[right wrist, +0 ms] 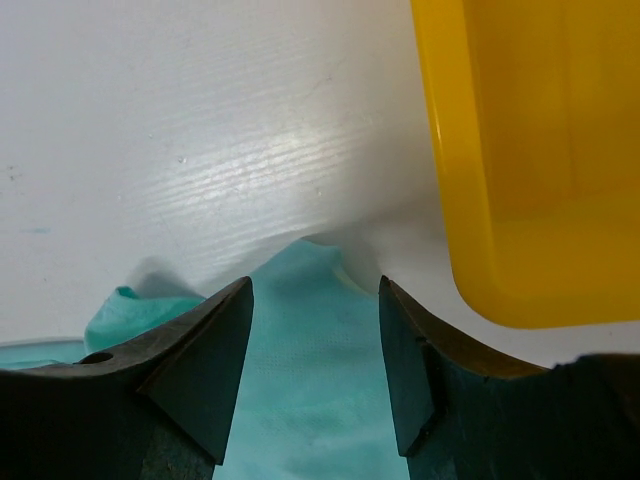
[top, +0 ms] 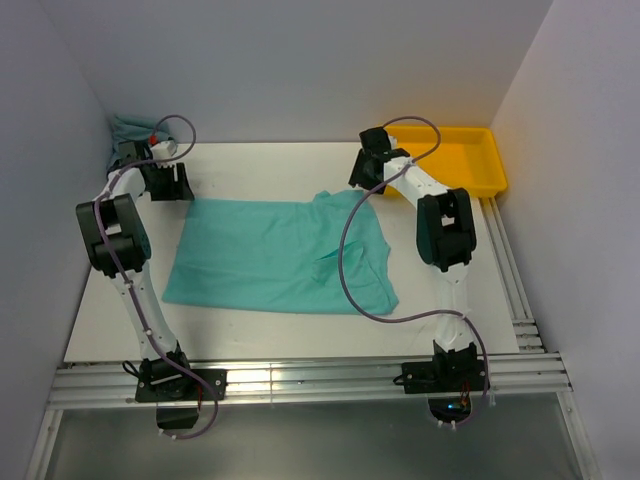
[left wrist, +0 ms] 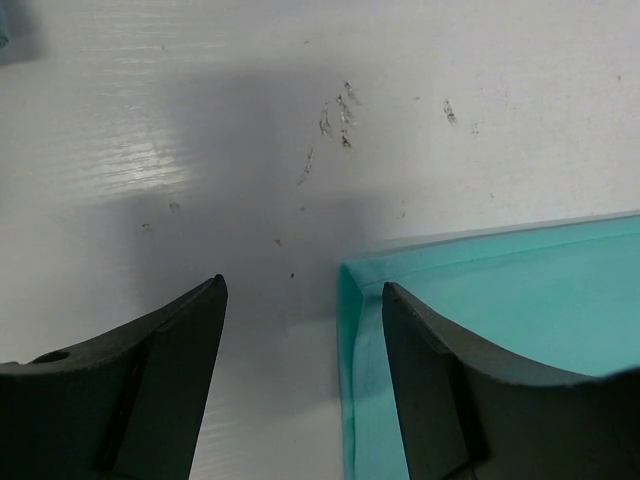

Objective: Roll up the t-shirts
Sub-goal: Fold the tshirt

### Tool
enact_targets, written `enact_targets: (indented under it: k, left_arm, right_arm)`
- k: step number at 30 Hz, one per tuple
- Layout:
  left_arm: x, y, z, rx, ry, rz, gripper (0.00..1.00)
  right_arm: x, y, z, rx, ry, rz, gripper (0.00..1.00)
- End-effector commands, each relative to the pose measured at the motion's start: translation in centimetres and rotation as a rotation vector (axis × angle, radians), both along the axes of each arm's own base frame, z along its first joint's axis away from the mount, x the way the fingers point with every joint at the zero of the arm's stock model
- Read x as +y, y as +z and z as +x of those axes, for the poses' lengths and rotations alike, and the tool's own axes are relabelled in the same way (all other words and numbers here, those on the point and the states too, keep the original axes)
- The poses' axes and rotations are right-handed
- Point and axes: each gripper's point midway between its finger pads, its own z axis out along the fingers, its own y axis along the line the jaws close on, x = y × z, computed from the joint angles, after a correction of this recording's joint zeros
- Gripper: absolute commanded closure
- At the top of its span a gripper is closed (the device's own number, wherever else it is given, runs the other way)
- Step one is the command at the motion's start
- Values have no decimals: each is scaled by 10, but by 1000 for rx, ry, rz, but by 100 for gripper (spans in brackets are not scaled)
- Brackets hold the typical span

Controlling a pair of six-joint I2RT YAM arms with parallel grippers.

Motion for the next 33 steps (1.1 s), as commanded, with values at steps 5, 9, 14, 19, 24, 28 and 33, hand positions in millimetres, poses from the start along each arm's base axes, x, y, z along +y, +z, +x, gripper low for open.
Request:
enact_targets:
  k: [5, 9, 14, 19, 24, 28, 33]
  left_arm:
    - [-16, 3, 12, -21, -17, -5, 32]
    - [-23, 2, 9, -10, -24, -21, 34]
    - [-29, -1, 6, 9, -37, -41, 42]
    - [-33, 2, 2, 15, -38, -54, 67]
    - [-37, 14, 2, 0, -47, -64, 91]
    - [-39, 24, 0, -14, -53, -72, 100]
    - [-42, 40, -3, -43, -62, -73, 100]
  right_arm:
    - [4, 0, 12, -10, 15, 13, 42]
    - [7, -3, 11, -6, 23, 28, 44]
    - [10, -3, 11, -6, 28, 42, 47]
    - [11, -1, 10, -11, 30, 49, 61]
    - [10, 13, 8, -35, 26, 55, 86]
    - [7, 27, 6, -61, 19, 54, 95]
    - [3, 50, -2, -103, 8, 54, 100]
